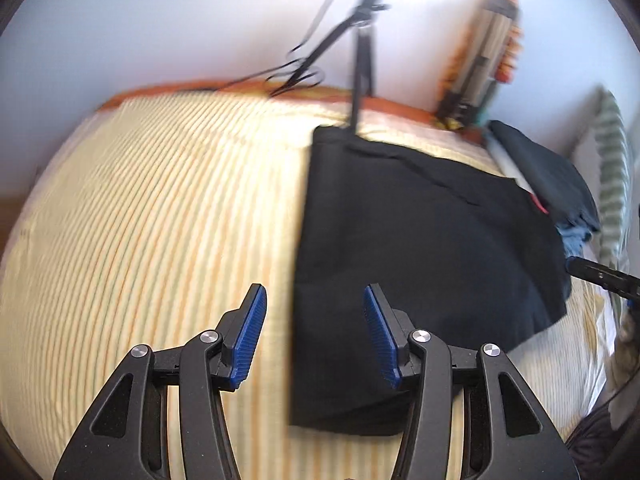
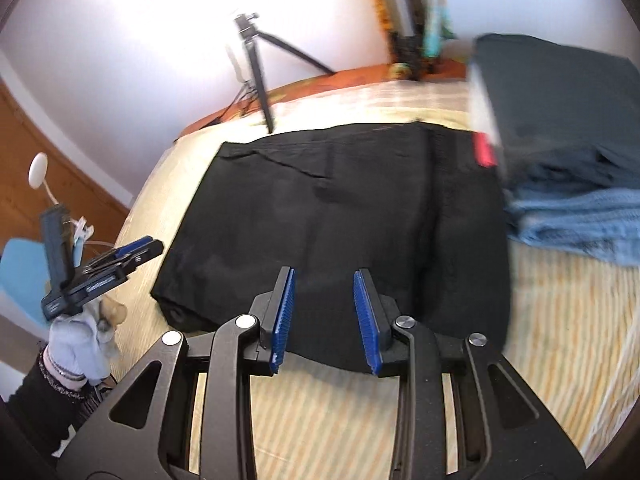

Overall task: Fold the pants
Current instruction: 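Close the right tool on the black trousers' folded edge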

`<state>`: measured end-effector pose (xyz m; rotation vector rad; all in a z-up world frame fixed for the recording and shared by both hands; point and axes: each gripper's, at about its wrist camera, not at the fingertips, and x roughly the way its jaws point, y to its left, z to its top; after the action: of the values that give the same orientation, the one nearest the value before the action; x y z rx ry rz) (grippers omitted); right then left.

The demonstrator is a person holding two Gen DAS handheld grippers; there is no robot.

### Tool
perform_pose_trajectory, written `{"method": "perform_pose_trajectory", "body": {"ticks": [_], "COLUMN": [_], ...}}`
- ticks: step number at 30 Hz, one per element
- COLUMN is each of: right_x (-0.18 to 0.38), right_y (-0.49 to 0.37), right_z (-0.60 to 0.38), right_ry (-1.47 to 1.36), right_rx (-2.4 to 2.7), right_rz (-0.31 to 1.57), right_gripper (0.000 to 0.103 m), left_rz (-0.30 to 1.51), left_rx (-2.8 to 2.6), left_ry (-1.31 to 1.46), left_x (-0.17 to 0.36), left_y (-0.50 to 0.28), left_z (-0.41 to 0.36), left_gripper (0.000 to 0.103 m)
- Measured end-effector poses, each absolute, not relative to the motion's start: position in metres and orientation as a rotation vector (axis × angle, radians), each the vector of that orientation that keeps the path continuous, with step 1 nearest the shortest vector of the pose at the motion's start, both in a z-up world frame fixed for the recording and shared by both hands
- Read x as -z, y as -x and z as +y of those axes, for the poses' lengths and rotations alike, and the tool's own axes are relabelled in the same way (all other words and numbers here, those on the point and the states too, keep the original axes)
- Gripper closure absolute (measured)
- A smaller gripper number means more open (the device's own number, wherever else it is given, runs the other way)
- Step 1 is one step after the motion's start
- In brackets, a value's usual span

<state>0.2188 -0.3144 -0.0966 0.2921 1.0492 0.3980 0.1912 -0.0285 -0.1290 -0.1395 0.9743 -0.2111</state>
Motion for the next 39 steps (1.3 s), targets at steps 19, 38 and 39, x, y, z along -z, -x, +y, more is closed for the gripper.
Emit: {"method": "perform_pose_trajectory", "body": {"ticks": [19,38,39], "right_x": [0.102,0.157,0.156], "right_y": [-0.361,-0.395,-0.395], "right_z": [-0.095,-0.072,-0.077], "right_ry": [-0.136,-0.020,-0.052], "right_rx": [-0.517,-0.343,-0.350], "right_rz": [1.318,1.458,1.459], "right_gripper": [0.050,0.081,0.084], "left_rz": [0.949,1.001,1.024], "left_rx": [0.411,0.301,0.312], "left_ry": [0.431,0.347,0.381], "left_x": [0.132,0.135,0.140], "left_y": [-0.184,-0.180,-0.182], "left_z": [-0.014,-0.022,-0.021], "left_gripper": [0.072,0.041,0.041]}}
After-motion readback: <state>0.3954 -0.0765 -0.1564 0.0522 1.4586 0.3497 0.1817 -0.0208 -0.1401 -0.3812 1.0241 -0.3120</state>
